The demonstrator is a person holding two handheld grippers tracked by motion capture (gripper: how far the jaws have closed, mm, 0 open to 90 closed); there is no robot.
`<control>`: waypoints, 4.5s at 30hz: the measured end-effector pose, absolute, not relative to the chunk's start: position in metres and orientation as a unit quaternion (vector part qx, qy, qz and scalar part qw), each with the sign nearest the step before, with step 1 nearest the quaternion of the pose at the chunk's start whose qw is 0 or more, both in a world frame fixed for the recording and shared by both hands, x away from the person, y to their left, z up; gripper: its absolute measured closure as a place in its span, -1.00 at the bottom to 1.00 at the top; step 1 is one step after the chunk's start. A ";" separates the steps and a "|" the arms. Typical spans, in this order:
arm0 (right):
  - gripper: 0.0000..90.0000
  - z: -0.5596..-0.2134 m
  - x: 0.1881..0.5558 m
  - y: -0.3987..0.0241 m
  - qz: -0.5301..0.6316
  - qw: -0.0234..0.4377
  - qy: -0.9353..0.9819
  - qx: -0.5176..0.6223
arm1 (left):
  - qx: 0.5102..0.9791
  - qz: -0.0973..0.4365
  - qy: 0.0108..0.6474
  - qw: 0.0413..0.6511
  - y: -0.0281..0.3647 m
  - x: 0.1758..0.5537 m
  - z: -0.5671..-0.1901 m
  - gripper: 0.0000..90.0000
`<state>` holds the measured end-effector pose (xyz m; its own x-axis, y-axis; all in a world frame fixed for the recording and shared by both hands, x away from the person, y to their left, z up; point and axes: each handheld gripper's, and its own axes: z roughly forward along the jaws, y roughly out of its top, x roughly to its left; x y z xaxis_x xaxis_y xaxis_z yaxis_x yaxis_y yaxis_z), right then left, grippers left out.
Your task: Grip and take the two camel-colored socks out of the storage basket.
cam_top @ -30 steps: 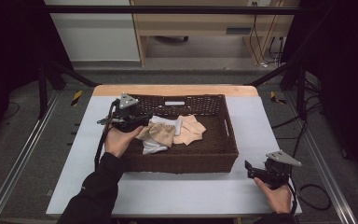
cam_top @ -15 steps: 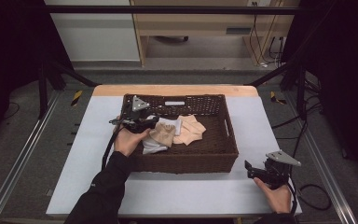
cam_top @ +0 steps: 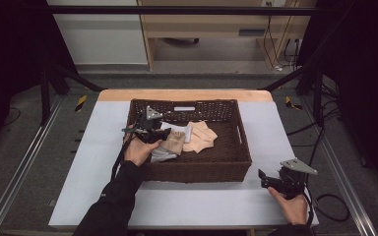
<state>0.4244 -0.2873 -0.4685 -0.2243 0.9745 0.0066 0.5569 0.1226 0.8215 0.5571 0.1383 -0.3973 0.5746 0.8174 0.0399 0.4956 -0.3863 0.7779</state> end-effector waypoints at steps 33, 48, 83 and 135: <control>-0.86 -0.468 0.424 -0.287 0.363 0.284 0.693 0.554 | 0.827 0.161 0.398 0.362 0.138 0.555 -0.403 0.90; -0.86 -0.468 0.424 -0.287 0.362 0.285 0.693 0.555 | 0.782 0.217 0.370 0.451 0.146 0.539 -0.363 0.91; -0.86 -0.469 0.424 -0.288 0.357 0.289 0.691 0.557 | 0.703 0.269 0.358 0.552 0.211 0.472 -0.287 0.91; -0.86 -0.469 0.423 -0.289 0.353 0.290 0.691 0.561 | 0.690 0.258 0.499 0.457 0.335 0.462 -0.378 0.91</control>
<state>0.4233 -0.2888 -0.4690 -0.2028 0.9792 -0.0040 0.5707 0.1215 0.8122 0.4619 0.3351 -0.3785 0.3691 0.9239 -0.1008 0.4532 -0.0842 0.8874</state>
